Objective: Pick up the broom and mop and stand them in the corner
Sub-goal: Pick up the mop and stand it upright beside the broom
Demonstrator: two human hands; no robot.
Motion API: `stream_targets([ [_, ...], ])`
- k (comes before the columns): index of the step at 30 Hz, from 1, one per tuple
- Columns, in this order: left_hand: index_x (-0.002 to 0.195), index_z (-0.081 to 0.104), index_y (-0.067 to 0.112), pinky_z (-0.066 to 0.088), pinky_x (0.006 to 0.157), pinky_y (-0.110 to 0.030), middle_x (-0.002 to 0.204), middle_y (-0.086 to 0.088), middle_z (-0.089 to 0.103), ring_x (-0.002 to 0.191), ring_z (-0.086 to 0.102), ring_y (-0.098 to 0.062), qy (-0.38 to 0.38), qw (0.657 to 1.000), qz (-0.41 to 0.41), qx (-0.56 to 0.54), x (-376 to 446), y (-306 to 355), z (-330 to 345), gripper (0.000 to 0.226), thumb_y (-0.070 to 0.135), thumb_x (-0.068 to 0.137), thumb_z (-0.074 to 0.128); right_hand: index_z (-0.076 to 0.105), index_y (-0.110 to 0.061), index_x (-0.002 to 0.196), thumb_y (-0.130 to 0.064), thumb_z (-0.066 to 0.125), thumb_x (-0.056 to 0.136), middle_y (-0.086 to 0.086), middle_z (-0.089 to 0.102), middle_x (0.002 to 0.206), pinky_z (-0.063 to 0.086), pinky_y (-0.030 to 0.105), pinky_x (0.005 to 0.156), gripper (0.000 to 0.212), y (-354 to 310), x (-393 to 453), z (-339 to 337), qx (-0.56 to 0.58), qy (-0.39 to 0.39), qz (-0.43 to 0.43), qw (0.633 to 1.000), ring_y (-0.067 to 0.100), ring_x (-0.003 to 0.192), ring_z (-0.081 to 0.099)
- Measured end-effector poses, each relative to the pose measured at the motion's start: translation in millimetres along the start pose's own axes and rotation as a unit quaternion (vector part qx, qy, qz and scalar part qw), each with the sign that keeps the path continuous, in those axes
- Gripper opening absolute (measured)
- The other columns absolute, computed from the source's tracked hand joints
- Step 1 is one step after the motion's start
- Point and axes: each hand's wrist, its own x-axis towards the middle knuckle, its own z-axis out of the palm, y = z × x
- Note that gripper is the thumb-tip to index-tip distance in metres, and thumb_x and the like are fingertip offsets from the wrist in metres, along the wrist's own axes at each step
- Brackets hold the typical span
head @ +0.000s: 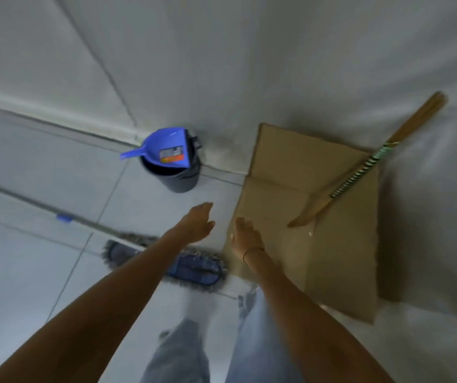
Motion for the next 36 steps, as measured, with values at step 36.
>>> stream_targets([
  [36,0.149,0.004,0.001,0.016,0.121,-0.045,0.161,-0.014,0.006,0.149,0.010,-0.029,-0.010,0.982,-0.177,-0.071,-221.7,-637.2,-218.8,0.071,0.035,0.098,0.039,0.021,-0.004,0.142,-0.030,0.027,0.098,0.011,0.024,0.153,0.023,0.047,0.115,0.052,-651.2,100.3,212.8,-0.190,-0.116,-0.130,0.966,0.030,0.143,0.015],
])
